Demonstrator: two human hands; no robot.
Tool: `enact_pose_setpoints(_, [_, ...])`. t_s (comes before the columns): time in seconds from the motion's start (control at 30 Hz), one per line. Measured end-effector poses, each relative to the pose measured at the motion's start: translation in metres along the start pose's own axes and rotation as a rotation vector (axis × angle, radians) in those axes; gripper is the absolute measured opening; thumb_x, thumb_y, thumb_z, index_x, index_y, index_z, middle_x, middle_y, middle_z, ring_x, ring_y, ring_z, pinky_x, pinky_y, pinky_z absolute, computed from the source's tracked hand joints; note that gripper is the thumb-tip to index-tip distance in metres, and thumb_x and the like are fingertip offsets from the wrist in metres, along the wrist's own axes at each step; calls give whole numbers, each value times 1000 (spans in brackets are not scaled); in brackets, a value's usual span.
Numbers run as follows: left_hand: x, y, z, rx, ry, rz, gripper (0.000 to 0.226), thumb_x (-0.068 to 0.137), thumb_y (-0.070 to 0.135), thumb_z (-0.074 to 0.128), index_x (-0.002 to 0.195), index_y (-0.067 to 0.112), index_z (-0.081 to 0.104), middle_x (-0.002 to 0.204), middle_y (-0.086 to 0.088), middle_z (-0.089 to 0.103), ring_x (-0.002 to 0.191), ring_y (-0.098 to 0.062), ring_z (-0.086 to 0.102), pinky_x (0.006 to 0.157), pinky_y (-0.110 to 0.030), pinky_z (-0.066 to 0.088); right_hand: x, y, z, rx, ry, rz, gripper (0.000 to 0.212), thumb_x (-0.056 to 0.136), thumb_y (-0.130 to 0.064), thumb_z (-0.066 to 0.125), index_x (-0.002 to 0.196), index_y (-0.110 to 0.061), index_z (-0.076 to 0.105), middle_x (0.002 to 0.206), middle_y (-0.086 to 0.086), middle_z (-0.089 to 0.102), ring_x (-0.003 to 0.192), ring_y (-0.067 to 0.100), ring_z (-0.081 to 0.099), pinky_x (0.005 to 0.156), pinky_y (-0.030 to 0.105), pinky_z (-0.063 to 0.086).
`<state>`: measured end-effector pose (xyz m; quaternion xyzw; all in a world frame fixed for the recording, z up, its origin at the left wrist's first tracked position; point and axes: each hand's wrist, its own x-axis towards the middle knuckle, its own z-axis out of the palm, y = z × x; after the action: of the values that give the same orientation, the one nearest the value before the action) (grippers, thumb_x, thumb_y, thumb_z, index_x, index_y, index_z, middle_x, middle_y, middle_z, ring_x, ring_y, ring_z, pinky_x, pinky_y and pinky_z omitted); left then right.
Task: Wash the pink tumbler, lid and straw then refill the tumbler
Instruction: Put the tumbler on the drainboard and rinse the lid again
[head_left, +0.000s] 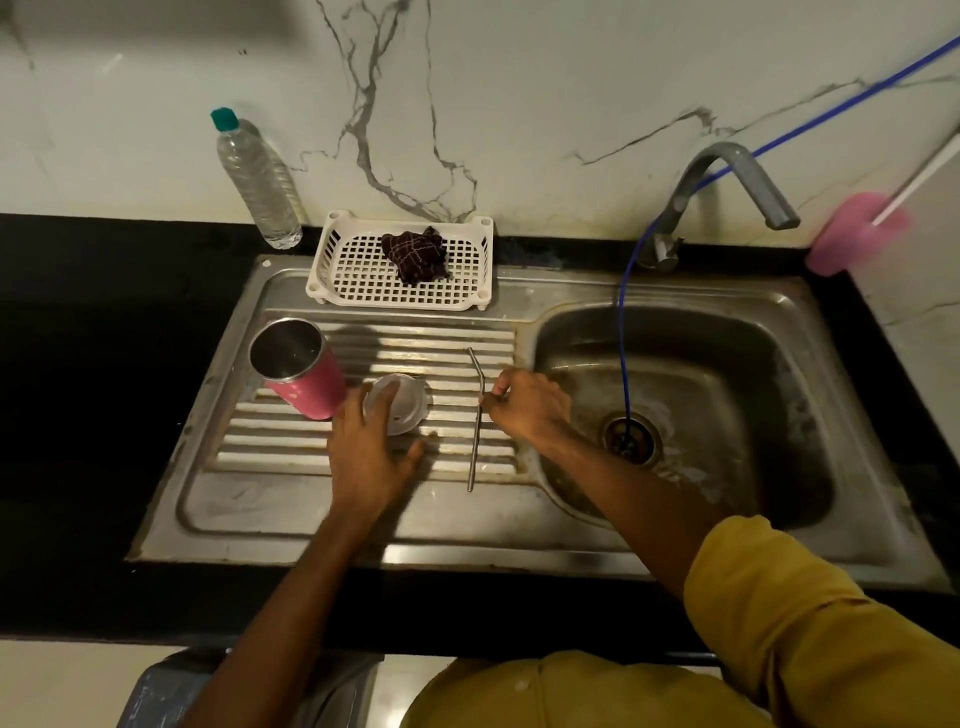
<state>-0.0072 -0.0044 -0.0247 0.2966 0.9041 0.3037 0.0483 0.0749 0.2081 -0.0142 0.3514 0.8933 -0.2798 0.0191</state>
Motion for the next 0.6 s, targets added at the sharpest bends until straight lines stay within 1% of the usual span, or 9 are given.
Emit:
enact_pose_setpoints(0.1, [42,12,-4,119,-158,2,85,75,41,85,148,23,46,152,-18,35,138,-42,35,104,-61,43,-8,8,-1,25,-26,0,19,91,-47,61,94,-31,70,91,-11,72,89,14,66,85,35,53])
enact_pose_setpoints(0.13, [51,11,-2,136,-223,-18,85,75,43,84,149,25,45,152,-18,34,139,-43,34,104,-62,42,-11,12,-4,27,-27,-7,19,91,-46,60,93,-31,70,92,-10,73,89,14,67,86,37,54])
enact_pose_setpoints(0.2, [60,6,-1,158,-281,-51,82,75,45,84,146,30,47,150,-18,38,136,-44,38,104,-62,43,-15,22,-10,18,-32,-23,18,92,-45,60,95,-31,71,94,-10,73,91,13,67,85,36,54])
enact_pose_setpoints(0.27, [65,0,0,160,-285,-35,73,73,47,85,137,32,55,139,-16,51,124,-42,51,99,-59,47,-20,35,-20,8,-27,-29,15,94,-43,61,96,-32,70,93,-12,72,89,10,65,81,31,50])
enact_pose_setpoints(0.33, [66,4,-4,169,-288,-45,65,70,52,86,126,30,62,126,-12,62,110,-35,61,91,-49,54,-24,52,-33,4,-9,-18,16,94,-43,61,96,-30,70,93,-12,71,88,9,63,78,30,49])
enact_pose_setpoints(0.4, [61,12,-12,148,-258,-50,60,70,48,88,122,29,64,120,-10,66,102,-31,65,85,-41,55,-26,71,-45,14,22,11,20,91,-47,61,94,-29,71,92,-10,73,89,12,65,80,32,53])
enact_pose_setpoints(0.47, [58,26,-19,128,-168,-29,59,73,40,87,124,24,64,118,-11,67,100,-33,66,82,-40,53,-25,92,-63,33,75,33,19,90,-45,65,93,-28,72,90,-7,74,89,14,67,78,30,53])
enact_pose_setpoints(0.53, [56,50,-21,31,-91,-61,57,75,36,86,125,20,65,111,-4,67,98,-27,65,81,-37,50,-18,115,-86,112,120,31,12,90,-36,69,94,-26,73,89,-5,74,87,14,68,71,25,47])
enact_pose_setpoints(0.6, [57,81,-8,-206,-76,-136,51,76,32,86,122,20,68,107,2,66,94,-20,65,78,-29,51,-3,142,-112,142,144,0,11,90,-30,71,100,-25,73,90,-3,74,86,14,67,71,24,43])
